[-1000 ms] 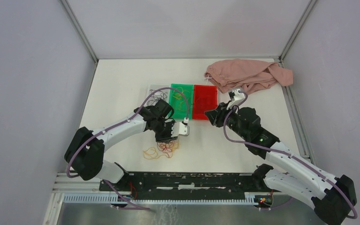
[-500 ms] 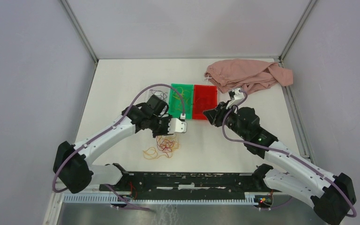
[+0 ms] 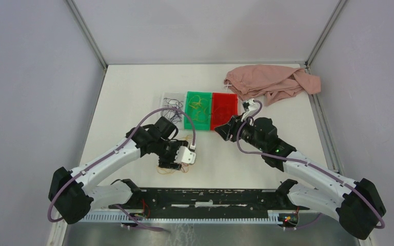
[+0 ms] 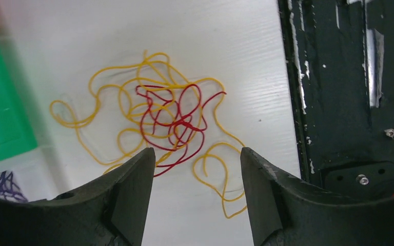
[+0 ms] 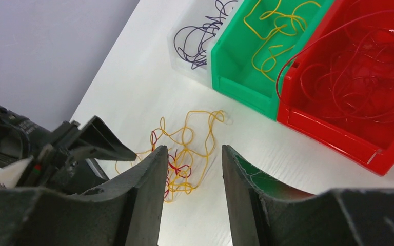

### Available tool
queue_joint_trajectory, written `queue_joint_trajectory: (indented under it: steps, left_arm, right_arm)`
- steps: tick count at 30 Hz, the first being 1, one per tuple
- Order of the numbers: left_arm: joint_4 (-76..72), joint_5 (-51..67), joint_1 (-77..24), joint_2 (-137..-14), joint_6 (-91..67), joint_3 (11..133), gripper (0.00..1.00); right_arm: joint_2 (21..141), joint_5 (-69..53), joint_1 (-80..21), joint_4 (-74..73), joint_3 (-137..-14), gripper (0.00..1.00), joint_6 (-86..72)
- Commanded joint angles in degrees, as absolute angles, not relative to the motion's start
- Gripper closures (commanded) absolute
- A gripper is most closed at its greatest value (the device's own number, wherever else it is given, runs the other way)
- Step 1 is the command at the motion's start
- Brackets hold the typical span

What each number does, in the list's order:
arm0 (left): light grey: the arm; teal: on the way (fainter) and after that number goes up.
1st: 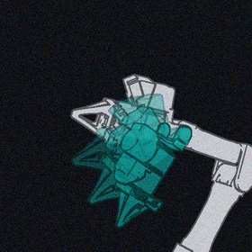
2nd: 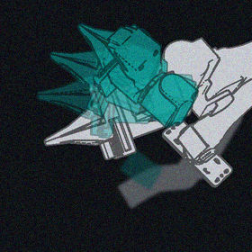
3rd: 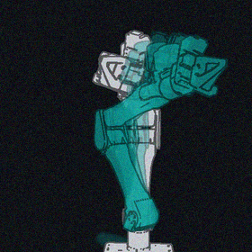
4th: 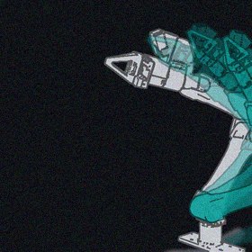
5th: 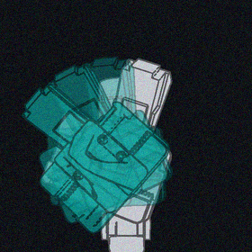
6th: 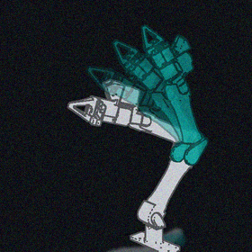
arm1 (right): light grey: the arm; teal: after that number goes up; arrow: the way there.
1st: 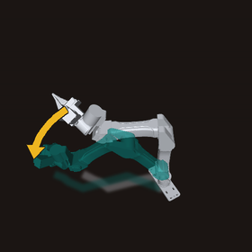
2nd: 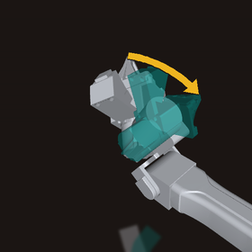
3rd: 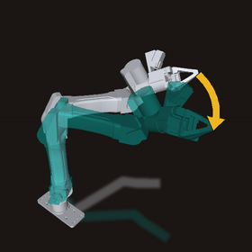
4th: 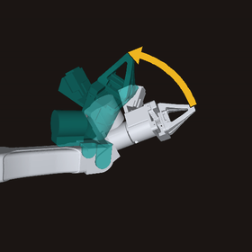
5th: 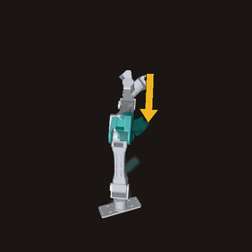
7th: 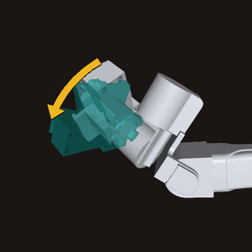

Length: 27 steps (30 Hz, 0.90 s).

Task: Untangle the cables
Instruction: Untie the cable.

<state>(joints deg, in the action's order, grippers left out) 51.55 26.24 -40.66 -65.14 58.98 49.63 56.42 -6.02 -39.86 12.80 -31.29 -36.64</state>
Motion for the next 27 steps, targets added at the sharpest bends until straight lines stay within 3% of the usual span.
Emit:
queue_joint_trajectory:
  steps: [1, 20, 27]
  left_arm:
    - [49.6, 25.7, -43.9, -61.6, 72.1, 44.9, 0.3]
    - [36.1, 16.3, -45.9, -66.4, 69.4, 39.3, 0.5]
    - [36.0, 18.0, -45.9, -66.5, 68.5, 39.1, 0.68]
  right_arm:
    - [56.4, -6.4, -39.7, 16.3, -31.6, 0.51, -37.5]
    - [54.7, -6.0, -39.7, 14.9, -31.9, 0.57, -37.1]
    - [54.2, -5.9, -39.7, 14.3, -31.8, 0.6, -37.3]
